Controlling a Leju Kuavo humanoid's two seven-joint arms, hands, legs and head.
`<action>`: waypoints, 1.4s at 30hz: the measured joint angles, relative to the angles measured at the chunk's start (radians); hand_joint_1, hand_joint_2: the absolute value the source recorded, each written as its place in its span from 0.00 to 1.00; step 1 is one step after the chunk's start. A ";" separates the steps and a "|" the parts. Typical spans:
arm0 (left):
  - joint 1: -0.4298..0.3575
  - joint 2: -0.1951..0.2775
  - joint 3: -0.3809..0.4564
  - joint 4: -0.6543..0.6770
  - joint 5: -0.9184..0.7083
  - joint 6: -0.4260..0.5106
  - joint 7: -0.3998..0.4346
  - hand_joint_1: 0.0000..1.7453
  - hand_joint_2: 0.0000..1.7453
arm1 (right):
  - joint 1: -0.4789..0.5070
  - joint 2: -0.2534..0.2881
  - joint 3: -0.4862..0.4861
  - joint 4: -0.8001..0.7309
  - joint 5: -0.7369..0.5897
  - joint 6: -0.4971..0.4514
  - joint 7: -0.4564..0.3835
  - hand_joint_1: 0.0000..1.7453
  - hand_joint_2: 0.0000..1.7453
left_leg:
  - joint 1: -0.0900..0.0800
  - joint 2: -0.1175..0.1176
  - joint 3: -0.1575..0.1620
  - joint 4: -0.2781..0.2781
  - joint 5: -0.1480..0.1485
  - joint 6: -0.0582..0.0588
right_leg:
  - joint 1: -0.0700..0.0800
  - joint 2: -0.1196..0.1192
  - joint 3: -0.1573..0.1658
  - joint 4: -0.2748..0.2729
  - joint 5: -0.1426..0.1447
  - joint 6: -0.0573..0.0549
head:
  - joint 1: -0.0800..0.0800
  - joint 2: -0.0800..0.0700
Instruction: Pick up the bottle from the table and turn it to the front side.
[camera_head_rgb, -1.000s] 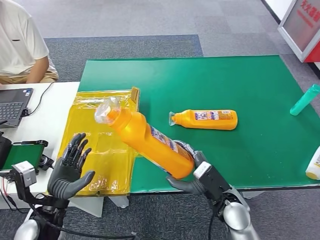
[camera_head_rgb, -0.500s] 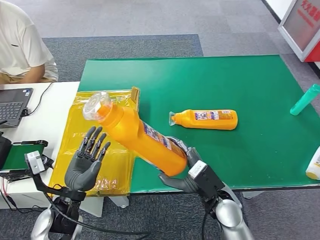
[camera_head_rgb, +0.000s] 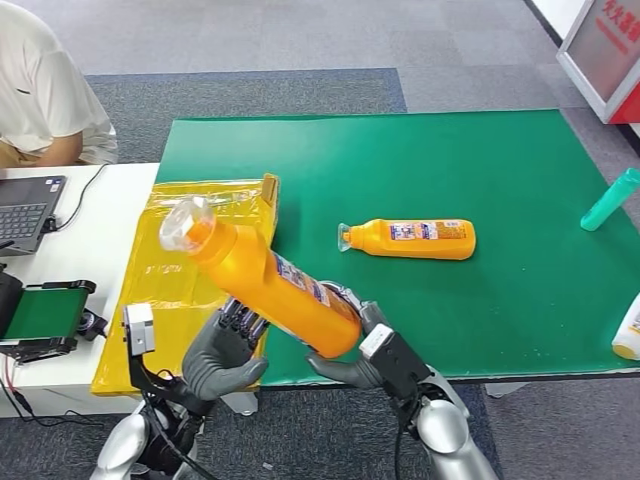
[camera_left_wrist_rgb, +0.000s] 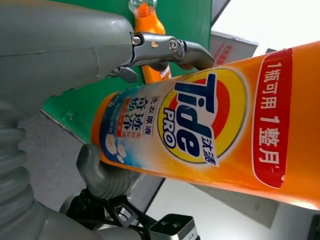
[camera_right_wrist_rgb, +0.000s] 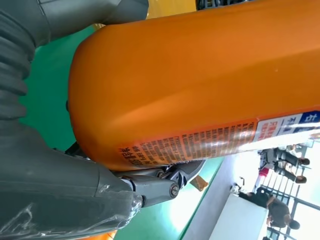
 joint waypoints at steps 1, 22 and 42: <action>-0.010 0.001 -0.008 0.000 -0.031 0.004 -0.011 0.00 1.00 | -0.002 0.000 0.002 0.002 0.007 -0.005 -0.010 1.00 1.00 | 0.000 0.000 0.000 0.000 0.000 0.000 | 0.000 0.000 0.000 0.000 0.000 0.000 | 0.000 0.000; -0.162 -0.054 -0.065 -0.045 -0.190 0.098 -0.050 0.00 1.00 | -0.036 0.001 0.019 -0.048 0.028 -0.013 0.016 1.00 1.00 | 0.000 0.000 -0.001 0.000 0.001 0.001 | 0.000 0.000 -0.001 0.000 0.002 0.000 | 0.000 0.000; -0.163 -0.085 -0.070 -0.044 -0.137 0.138 -0.044 1.00 1.00 | -0.028 0.001 0.022 -0.048 0.029 -0.039 0.023 1.00 1.00 | 0.000 0.000 -0.001 0.000 0.001 0.001 | 0.000 0.000 -0.001 0.000 0.001 0.000 | 0.000 0.000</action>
